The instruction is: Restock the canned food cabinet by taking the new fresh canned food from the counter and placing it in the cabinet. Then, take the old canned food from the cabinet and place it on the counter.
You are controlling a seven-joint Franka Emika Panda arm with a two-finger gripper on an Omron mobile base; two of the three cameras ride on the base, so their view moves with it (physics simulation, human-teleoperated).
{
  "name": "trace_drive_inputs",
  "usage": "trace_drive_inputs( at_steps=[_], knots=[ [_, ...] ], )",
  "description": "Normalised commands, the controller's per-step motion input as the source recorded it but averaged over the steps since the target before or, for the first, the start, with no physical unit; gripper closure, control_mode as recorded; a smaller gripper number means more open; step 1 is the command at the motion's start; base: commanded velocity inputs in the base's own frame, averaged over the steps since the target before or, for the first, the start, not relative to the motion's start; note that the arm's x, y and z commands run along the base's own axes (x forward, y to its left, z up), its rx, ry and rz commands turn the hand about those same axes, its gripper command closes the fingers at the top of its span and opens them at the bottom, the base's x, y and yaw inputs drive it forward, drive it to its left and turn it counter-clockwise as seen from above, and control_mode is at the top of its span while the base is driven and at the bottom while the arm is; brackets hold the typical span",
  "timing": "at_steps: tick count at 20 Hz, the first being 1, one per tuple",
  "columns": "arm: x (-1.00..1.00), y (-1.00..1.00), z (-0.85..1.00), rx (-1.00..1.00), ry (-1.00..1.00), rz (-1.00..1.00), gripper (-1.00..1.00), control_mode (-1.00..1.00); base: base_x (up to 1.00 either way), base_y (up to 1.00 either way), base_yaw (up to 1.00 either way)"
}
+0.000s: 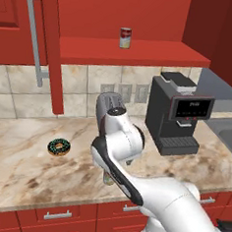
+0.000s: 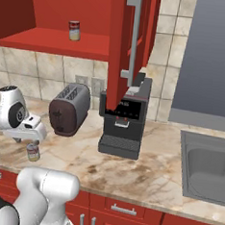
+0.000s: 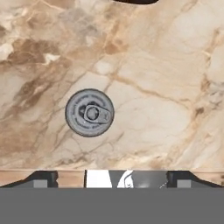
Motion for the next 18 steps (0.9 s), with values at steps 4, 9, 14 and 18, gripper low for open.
trace_drive_inputs(
  at_steps=[4,9,14,18],
  knots=[
    [0.44,0.37,-0.31,-0.07,0.13,0.0,-1.0,-1.0,0.0,0.0,0.0],
    [0.44,0.18,-0.5,0.0,0.11,0.0,-1.0,-1.0,0.0,0.0,0.0],
    [0.17,-0.07,-0.49,0.01,0.04,0.02,-1.0,-1.0,0.0,0.0,0.0],
    [0.0,0.0,-0.3,0.0,0.0,0.01,-1.0,-1.0,0.0,0.0,0.0]
  ],
)
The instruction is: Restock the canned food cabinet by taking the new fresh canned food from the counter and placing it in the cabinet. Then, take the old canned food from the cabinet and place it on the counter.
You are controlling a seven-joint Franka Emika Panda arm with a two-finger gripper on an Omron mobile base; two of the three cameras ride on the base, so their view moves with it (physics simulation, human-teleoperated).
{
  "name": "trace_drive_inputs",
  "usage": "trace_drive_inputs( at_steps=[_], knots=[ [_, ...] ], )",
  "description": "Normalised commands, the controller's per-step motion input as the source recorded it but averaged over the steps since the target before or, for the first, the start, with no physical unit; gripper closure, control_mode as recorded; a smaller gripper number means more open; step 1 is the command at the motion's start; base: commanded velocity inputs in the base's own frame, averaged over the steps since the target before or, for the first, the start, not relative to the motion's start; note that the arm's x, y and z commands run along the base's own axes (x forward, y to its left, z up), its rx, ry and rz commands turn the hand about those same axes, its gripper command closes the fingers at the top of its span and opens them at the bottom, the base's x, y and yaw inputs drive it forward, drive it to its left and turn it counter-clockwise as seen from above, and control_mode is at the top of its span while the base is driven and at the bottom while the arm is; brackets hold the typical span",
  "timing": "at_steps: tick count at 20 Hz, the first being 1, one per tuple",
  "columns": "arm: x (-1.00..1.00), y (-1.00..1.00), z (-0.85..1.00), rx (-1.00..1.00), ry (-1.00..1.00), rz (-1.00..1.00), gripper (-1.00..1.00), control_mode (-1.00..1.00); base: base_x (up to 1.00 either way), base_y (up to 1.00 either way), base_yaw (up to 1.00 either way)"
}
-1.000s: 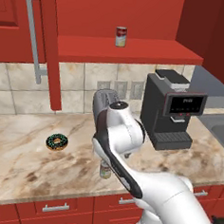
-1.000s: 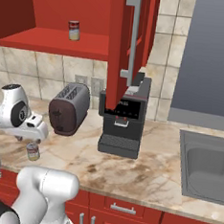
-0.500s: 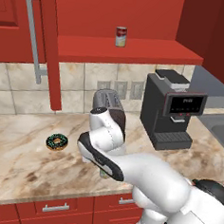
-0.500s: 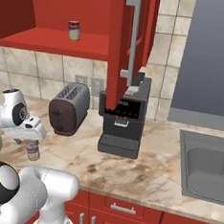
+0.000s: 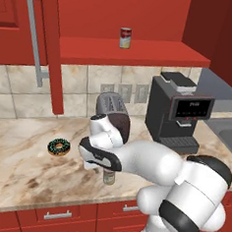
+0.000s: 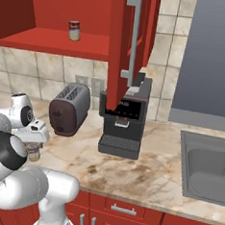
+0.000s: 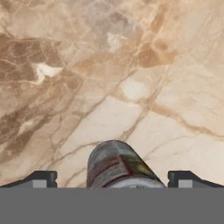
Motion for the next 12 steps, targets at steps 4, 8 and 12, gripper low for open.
trace_drive_inputs(
  at_steps=[4,8,12],
  knots=[
    [-0.22,-0.15,-0.18,0.0,-0.01,0.0,-1.0,-1.0,0.0,0.0,0.0],
    [-0.18,-0.23,0.0,0.05,-0.09,0.0,-1.0,-1.0,0.0,0.0,0.0],
    [0.0,0.0,0.0,0.0,0.0,0.0,-1.0,-1.0,0.0,0.0,0.0]
  ],
)
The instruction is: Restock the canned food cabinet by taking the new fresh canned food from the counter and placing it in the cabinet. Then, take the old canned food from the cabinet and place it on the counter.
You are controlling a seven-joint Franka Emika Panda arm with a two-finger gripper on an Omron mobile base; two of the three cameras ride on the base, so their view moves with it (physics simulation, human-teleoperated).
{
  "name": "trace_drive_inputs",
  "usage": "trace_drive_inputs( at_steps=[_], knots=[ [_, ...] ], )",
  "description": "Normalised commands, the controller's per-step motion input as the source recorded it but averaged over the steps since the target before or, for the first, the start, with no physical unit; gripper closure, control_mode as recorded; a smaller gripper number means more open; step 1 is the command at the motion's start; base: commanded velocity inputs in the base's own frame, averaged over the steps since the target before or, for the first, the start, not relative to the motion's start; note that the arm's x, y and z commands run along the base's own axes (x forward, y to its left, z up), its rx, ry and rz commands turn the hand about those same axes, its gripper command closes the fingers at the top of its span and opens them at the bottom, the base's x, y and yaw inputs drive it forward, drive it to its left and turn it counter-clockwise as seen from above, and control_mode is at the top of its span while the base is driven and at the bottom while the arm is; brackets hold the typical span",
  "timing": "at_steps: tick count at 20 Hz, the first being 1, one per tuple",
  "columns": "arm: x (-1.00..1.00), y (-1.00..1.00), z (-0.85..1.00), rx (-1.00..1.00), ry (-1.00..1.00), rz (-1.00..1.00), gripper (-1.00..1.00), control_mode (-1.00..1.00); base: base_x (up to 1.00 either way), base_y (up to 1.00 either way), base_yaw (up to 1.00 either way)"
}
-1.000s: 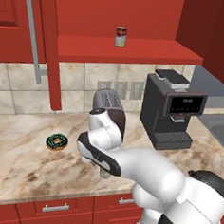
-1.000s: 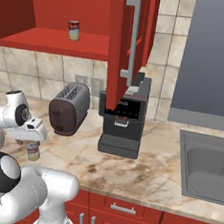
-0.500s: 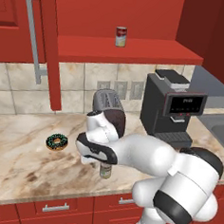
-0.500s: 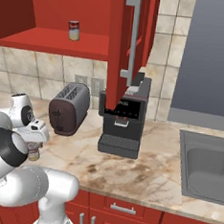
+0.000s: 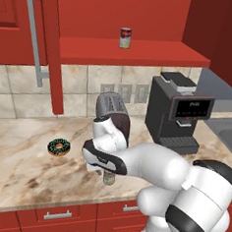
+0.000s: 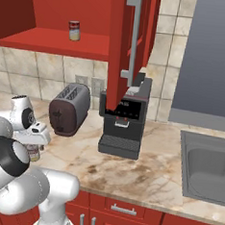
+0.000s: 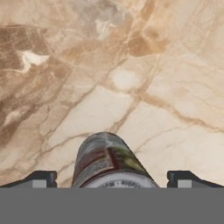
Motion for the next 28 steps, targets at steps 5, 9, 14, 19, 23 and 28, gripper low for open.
trace_drive_inputs(
  at_steps=[5,9,14,19,23,28],
  knots=[
    [0.0,0.0,-0.18,0.0,0.0,0.0,-1.0,-1.0,0.0,0.0,0.0],
    [0.0,0.0,-0.26,0.0,0.0,0.0,1.0,-1.0,0.0,0.0,0.0],
    [-0.04,0.0,0.0,0.0,-0.01,0.0,1.0,-1.0,0.0,0.0,0.0],
    [-0.48,-0.41,0.56,0.08,-0.34,0.0,1.0,-1.0,0.0,0.0,0.0],
    [-0.58,-0.75,0.98,0.17,-0.49,0.0,1.0,-1.0,0.0,0.0,0.0],
    [-0.39,-0.62,1.0,0.17,-0.49,0.0,1.0,-1.0,0.0,0.0,0.0]
  ],
)
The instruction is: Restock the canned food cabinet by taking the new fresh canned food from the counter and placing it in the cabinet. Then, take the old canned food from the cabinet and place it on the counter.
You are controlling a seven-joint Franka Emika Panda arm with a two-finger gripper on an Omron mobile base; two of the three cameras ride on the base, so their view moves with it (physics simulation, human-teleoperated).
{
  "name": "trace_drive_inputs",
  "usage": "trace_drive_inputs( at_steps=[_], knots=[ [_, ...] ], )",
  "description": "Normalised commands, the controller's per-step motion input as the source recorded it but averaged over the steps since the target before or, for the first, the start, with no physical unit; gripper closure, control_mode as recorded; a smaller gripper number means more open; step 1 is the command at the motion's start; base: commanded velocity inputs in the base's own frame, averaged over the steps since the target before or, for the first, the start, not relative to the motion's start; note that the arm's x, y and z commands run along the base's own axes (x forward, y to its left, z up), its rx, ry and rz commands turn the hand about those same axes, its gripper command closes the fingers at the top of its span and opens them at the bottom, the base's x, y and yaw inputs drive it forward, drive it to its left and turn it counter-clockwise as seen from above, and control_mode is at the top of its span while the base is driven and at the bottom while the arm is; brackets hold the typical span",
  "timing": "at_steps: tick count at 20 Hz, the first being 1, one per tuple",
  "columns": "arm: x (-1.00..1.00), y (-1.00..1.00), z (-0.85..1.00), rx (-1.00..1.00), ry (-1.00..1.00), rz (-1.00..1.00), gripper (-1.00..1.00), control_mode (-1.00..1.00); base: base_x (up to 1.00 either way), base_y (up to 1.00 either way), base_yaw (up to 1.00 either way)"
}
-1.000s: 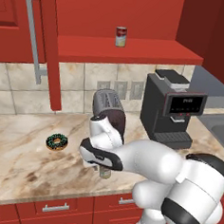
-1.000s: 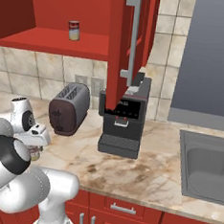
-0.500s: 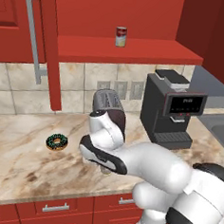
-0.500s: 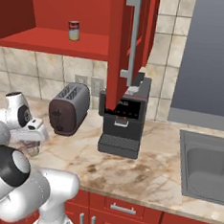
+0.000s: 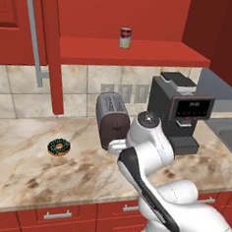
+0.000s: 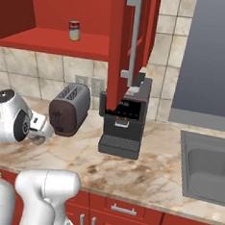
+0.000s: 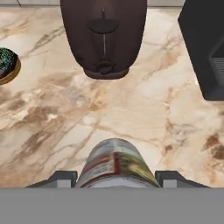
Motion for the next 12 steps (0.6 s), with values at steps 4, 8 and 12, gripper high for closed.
trace_drive_inputs(
  at_steps=[4,8,12],
  knots=[
    [-0.19,-0.33,1.0,0.1,-0.43,-0.01,1.0,-1.0,0.0,0.0,0.0],
    [-0.04,-0.14,1.0,0.06,-0.39,-0.04,1.0,-1.0,0.0,0.0,0.0],
    [0.0,-0.15,1.0,0.04,-0.36,-0.04,1.0,-1.0,0.0,0.0,0.0]
  ],
)
